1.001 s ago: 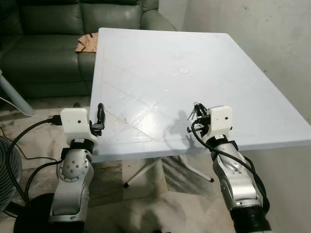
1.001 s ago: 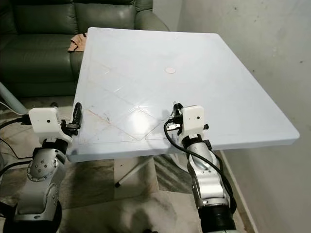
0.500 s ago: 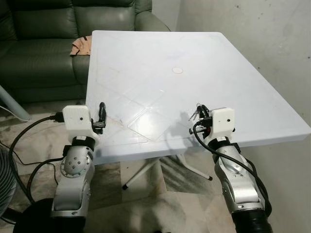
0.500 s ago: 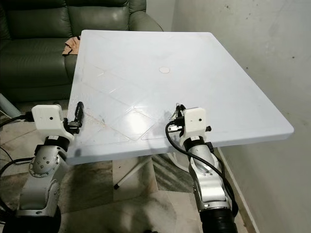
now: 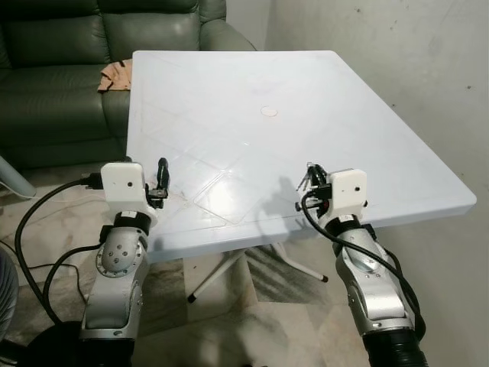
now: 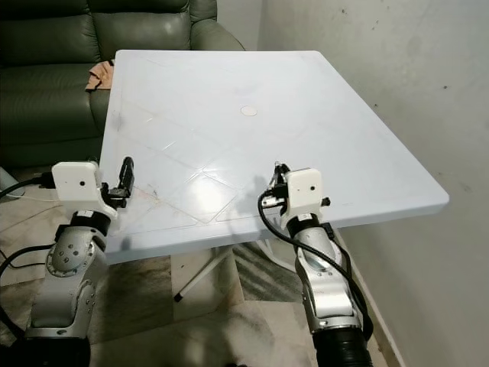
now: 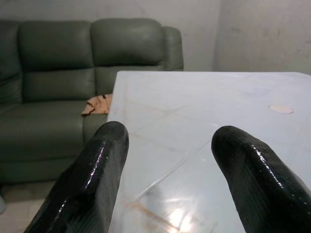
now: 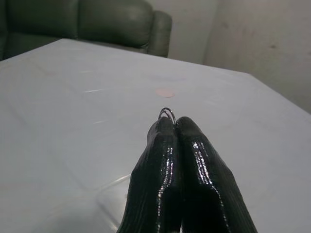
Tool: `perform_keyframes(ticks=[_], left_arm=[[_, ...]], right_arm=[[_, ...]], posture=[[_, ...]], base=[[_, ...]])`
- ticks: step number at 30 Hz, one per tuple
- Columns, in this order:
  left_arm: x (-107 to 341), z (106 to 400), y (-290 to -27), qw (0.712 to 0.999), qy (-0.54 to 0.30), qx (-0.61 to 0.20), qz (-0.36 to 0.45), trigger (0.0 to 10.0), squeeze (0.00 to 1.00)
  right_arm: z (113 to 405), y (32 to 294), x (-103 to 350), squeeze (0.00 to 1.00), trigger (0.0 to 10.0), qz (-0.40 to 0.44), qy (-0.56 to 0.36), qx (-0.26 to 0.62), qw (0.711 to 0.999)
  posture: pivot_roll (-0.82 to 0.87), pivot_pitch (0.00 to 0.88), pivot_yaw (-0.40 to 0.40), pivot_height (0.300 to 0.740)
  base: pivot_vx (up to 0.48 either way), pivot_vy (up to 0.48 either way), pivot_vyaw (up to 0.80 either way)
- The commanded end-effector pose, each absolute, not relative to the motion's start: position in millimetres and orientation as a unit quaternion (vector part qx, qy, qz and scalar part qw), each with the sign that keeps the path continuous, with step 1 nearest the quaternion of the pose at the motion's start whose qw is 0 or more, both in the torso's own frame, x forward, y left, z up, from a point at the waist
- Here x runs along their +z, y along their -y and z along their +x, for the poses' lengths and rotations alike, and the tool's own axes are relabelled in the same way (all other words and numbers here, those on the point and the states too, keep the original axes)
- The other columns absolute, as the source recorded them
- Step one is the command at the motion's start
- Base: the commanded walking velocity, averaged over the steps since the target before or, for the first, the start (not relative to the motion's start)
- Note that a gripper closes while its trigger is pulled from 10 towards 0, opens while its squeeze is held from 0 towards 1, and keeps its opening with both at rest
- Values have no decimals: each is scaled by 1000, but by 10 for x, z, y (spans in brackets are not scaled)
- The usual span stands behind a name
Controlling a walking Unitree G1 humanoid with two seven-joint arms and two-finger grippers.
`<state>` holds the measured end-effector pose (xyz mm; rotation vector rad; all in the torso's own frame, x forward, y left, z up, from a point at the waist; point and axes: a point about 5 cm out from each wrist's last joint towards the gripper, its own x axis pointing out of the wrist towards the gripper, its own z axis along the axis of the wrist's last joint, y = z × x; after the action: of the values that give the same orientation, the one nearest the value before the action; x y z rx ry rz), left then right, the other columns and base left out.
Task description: Hang keys on a hook
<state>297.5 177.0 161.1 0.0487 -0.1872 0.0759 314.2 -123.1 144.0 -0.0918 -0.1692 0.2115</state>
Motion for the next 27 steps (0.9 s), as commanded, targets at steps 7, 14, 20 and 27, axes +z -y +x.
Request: perform_keyframes(ticks=[7,14,20,27], left_arm=[[1611,2978,-1712,995,96,28,21,10000,0],[1614,2970,-1712,995,96,26,17,10000,0],[1618,2971,-1701,995,99,30,1,10000,0],[1619,2967,-1682,995,98,34,-7,10000,0]], right_arm=[[3153,1303,1442,0,10000,-52,82,97,990],[3147,1285,1431,0,10000,-53,80,102,990],[3142,1287,1426,0,10000,-53,79,102,990],[3134,1299,1429,0,10000,-55,80,102,990]], posture=[[-44,54,-35,740],[-39,50,-34,740],[-40,51,-34,740],[-41,56,-39,740]], base=[[0,-406,-769],[0,-359,-781],[0,0,-780],[0,0,-779]])
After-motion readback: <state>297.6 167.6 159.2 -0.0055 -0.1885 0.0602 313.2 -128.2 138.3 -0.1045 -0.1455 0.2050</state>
